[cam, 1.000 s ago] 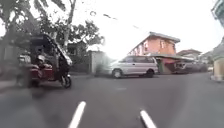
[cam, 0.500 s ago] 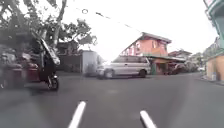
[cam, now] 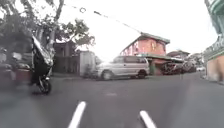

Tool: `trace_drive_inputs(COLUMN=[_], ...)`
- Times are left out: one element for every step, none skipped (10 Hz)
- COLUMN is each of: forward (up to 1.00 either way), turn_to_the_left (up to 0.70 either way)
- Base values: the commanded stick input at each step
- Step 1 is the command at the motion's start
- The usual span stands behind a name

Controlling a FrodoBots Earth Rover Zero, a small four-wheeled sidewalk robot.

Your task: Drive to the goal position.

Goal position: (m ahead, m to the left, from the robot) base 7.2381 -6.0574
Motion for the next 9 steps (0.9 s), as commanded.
trace_drive_inputs(forward=[0.7,0.7,0.7,0.7,0.7,0.7,0.7,0.7,0.7], turn_to_the_left=[0.0,0.0,0.0,0.0,0.0,-0.19,-0.35,-0.35,-0.35])
